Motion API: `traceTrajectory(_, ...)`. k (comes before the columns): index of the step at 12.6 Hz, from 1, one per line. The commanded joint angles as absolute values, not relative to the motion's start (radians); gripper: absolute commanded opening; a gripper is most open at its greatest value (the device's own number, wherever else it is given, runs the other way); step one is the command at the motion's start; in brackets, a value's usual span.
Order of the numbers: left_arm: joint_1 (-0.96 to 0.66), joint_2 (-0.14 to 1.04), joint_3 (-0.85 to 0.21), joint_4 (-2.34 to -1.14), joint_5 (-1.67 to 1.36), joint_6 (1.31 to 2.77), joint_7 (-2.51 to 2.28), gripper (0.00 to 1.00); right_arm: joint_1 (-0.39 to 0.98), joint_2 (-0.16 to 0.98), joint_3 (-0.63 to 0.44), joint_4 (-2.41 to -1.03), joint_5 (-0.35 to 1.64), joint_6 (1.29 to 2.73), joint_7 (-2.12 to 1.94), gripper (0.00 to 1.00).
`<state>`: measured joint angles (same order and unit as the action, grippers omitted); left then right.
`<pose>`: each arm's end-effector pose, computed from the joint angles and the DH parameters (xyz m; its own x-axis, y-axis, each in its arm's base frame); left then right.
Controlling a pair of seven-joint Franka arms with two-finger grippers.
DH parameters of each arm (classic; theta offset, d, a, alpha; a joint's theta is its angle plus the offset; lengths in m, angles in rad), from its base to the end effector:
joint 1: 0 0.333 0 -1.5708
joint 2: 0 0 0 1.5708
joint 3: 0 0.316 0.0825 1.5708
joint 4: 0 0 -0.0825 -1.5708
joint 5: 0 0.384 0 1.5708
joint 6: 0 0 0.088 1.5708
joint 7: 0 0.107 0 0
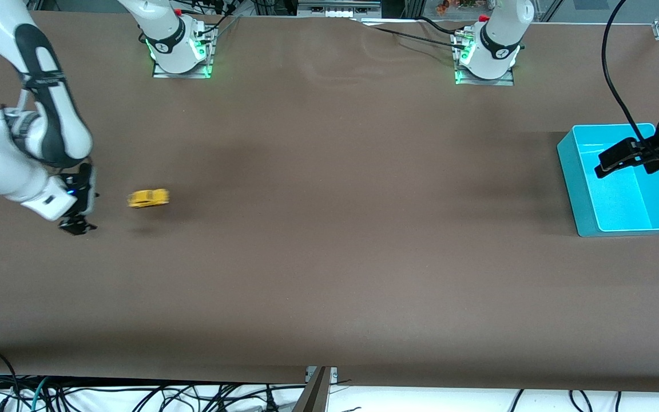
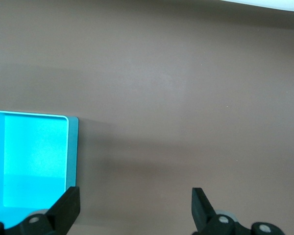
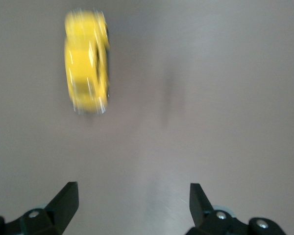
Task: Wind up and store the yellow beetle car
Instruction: 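Raise the right gripper away as the car rolls toward the bin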
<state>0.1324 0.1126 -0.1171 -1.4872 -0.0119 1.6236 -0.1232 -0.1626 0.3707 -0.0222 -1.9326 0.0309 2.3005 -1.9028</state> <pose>0.5939 0.0119 0.6046 0.9900 0.1397 0.0213 0.1391 -0.9899 0.0278 0.6094 -0.1126 0.2950 -0.1277 0.9917 0.0150 0.9918 0.1277 0.0022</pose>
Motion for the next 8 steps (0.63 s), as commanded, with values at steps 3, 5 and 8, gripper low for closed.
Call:
traceTrajectory(3,0.138,0.124,-0.118,-1.459,-0.026,1.611,-0.100,1.00,-0.156,0.384,-0.018,-1.758,0.043,2.096,-1.794,1.00)
traceTrajectory(5,0.138,0.124,-0.118,-1.459,-0.025,1.611,-0.100,1.00,-0.155,0.380,-0.017,-1.708,0.043,2.027,-1.708,1.00)
traceTrajectory(8,0.138,0.124,-0.118,-1.459,-0.026,1.611,-0.100,1.00,-0.155,0.368,-0.003,-1.617,0.046,1.904,-1.472,1.00)
